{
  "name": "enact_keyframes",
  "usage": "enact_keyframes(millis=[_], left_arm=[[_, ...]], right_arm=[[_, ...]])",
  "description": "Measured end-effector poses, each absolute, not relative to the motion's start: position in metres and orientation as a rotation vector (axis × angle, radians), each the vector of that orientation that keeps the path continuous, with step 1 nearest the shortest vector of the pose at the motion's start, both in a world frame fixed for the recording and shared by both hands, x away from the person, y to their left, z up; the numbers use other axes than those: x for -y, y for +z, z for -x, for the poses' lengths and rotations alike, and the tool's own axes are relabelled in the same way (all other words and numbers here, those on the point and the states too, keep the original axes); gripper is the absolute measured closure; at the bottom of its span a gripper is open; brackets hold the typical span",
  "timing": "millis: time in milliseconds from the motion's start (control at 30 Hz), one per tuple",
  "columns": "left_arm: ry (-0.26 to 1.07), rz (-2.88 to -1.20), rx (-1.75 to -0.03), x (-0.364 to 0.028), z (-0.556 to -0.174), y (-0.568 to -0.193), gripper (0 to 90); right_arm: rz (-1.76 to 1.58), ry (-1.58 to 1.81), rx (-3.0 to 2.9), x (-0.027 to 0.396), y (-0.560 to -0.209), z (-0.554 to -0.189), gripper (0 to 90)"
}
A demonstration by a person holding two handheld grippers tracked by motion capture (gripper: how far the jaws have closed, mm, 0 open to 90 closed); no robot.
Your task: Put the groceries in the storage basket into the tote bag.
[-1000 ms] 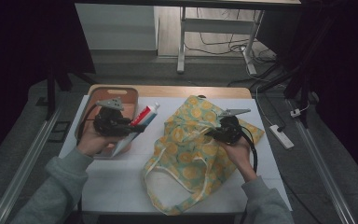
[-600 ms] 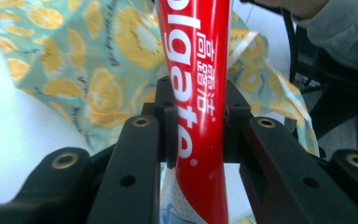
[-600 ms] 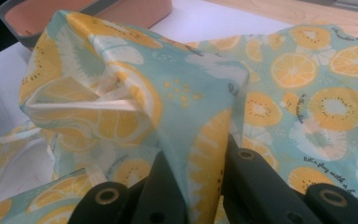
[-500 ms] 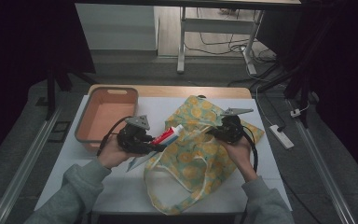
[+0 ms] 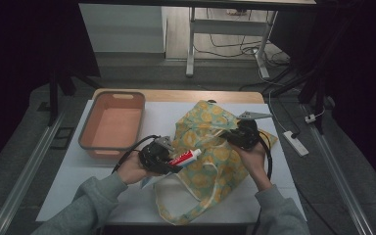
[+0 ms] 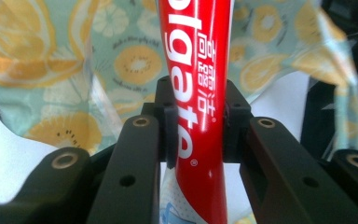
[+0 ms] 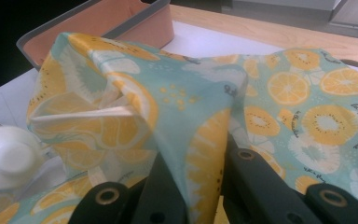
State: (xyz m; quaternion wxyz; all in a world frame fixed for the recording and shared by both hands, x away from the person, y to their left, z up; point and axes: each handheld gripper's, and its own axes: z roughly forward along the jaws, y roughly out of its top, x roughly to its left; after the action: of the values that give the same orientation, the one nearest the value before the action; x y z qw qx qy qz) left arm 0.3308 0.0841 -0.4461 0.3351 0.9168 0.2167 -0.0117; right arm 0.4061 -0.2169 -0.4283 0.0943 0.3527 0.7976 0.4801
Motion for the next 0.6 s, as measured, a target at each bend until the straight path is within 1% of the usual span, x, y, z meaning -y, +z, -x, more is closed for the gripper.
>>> enact_keyframes(millis=[200,600], left_arm=[[-0.038,-2.426,-0.596,-0.08,-0.337,-0.456,73.4],[-0.04,-2.417,-0.642,-0.068,-0.352,-0.461,73.3]], right_arm=[[-1.036,1.439,-2.364,0.215,-0.427,-0.404,88.4],[-1.01,1.474,-2.38,0.21,-0.424,-0.401,88.4]])
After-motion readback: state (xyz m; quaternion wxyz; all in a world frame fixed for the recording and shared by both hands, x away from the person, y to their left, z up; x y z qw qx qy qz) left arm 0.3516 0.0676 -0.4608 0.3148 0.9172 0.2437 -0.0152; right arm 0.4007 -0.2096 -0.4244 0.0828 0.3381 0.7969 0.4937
